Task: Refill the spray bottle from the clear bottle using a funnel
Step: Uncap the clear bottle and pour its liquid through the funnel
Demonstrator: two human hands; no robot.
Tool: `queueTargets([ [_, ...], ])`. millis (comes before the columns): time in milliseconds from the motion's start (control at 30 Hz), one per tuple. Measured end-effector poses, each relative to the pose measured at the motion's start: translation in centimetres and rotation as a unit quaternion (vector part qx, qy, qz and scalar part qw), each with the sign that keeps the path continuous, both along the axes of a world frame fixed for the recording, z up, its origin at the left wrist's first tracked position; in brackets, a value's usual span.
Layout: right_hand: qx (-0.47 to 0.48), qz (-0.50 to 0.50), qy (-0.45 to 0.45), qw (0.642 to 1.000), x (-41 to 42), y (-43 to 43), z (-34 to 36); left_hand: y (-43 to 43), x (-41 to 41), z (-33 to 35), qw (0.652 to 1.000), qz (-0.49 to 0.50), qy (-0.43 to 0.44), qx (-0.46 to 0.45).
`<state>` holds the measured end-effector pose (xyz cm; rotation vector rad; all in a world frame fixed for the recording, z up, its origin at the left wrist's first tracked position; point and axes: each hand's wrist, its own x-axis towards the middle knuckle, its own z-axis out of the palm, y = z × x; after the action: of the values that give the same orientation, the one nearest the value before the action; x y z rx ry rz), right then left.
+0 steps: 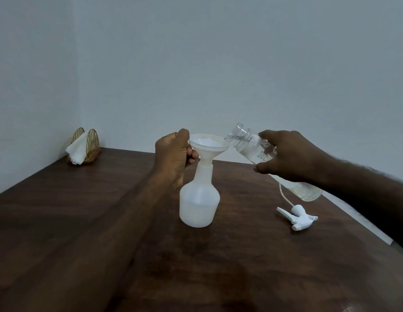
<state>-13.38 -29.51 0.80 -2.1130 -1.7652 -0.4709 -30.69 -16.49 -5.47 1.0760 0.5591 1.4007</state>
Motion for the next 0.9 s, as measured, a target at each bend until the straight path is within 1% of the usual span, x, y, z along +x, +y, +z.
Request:
queueTargets([
  [133, -0.006, -0.006, -0.013, 1.000, -0.19, -0.08, 0.22, -0.07, -0.20, -0.13, 1.000, -0.022, 0.009, 0.008],
  [400, -0.023, -0.016, -0.024, 0.999, -0.50, -0.19, 0.73, 0.11, -0.19, -0.30, 0.999, -0.051, 0.007, -0.009],
  [900, -0.029, -0.016, -0.023, 0.999, -0.59, -0.16, 0.98, 0.27, -0.02, -0.30, 0.997, -0.068, -0.030, -0.028],
])
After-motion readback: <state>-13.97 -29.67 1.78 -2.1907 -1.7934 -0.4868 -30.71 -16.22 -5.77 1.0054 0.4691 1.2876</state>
